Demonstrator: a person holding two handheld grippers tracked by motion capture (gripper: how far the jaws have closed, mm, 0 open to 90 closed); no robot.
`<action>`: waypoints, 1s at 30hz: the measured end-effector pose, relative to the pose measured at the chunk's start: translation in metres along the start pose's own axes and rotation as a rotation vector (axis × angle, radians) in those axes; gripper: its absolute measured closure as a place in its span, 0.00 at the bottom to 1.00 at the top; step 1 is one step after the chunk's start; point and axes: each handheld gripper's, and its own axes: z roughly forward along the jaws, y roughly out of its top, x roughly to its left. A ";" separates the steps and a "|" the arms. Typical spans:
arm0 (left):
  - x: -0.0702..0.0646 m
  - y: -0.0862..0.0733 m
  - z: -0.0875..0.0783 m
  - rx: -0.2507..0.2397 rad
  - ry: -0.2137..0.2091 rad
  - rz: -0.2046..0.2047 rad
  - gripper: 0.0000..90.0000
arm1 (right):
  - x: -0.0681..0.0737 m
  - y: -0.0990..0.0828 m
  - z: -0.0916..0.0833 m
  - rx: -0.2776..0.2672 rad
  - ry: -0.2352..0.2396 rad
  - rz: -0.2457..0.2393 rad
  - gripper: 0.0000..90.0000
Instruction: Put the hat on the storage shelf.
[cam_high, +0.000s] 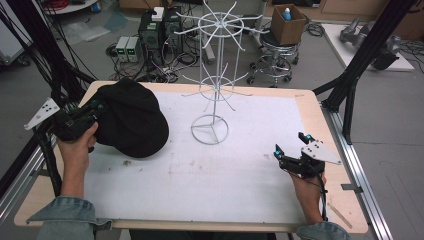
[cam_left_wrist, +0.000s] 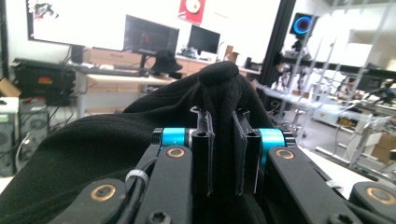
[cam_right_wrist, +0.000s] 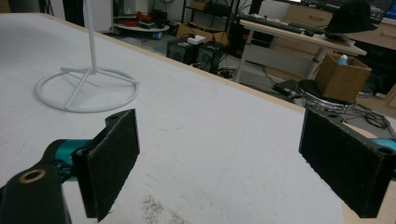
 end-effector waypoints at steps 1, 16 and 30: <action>-0.001 0.003 -0.001 -0.003 -0.010 -0.004 0.89 | 0.000 0.000 0.000 -0.001 0.002 0.003 0.13; -0.006 0.054 -0.017 -0.019 -0.103 -0.032 0.89 | 0.000 -0.001 0.002 0.002 0.008 0.010 0.13; -0.006 0.121 -0.002 0.026 -0.161 -0.045 0.89 | -0.001 -0.001 0.003 0.006 0.012 0.011 0.13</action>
